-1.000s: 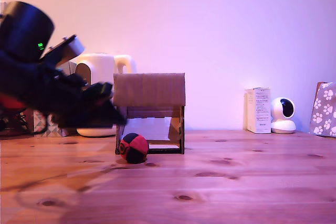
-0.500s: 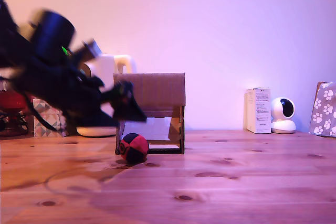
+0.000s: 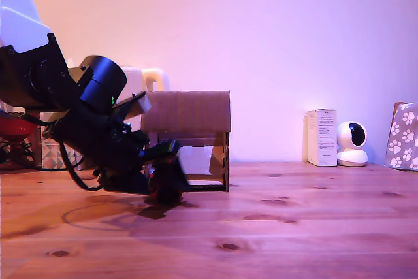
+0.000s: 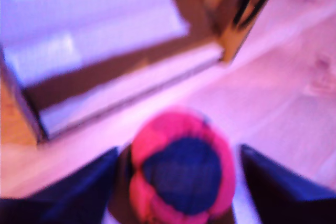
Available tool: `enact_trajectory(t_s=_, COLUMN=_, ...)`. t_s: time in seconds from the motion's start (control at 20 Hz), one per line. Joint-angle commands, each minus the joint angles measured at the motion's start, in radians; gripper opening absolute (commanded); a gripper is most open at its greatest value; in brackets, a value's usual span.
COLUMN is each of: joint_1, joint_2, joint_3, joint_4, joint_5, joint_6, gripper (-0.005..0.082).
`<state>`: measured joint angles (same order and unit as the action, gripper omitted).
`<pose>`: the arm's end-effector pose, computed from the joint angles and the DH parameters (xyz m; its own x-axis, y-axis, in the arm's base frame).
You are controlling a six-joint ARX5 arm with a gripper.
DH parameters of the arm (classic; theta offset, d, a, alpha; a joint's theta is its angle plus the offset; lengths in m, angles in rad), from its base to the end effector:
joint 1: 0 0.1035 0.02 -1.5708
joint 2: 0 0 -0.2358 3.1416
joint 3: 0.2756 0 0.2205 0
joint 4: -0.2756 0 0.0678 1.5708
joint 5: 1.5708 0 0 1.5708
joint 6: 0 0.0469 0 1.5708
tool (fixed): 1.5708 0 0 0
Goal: Drop the footbag into the cardboard dice tower
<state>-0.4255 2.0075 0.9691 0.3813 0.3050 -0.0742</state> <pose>0.3296 -0.1648 0.0961 0.5639 -0.5853 -0.5826 0.5674 0.7872 -0.2416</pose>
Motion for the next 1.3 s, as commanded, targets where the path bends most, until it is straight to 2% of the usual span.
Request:
enact_trajectory(t_s=0.0, joint_1=-0.002, joint_2=0.025, joint_3=0.007, joint_4=-0.022, joint_5=0.001, joint_6=0.003, gripper=0.0126)
enact_trajectory(t_s=0.05, joint_1=-0.002, joint_2=0.02, joint_3=0.017, joint_4=-0.047, joint_5=0.001, joint_6=0.003, gripper=0.0092)
enact_trajectory(t_s=0.25, joint_1=-0.002, joint_2=-0.06, joint_3=0.032, joint_4=-0.147, joint_5=0.013, joint_6=0.003, gripper=0.0092)
enact_trajectory(t_s=0.7, joint_1=-0.002, joint_2=-0.354, joint_3=0.032, joint_4=-0.366, joint_5=0.028, joint_6=0.002, gripper=0.0093)
enact_trajectory(t_s=0.9, joint_1=-0.003, joint_2=-0.465, joint_3=0.032, joint_4=-0.333, joint_5=0.027, joint_6=0.003, gripper=0.0093)
enact_trajectory(t_s=1.2, joint_1=-0.003, joint_2=-0.488, joint_3=0.034, joint_4=-0.121, joint_5=0.023, joint_6=0.002, gripper=0.0093)
enact_trajectory(t_s=1.25, joint_1=-0.003, joint_2=-0.488, joint_3=0.034, joint_4=-0.093, joint_5=0.005, joint_6=0.002, gripper=0.0093)
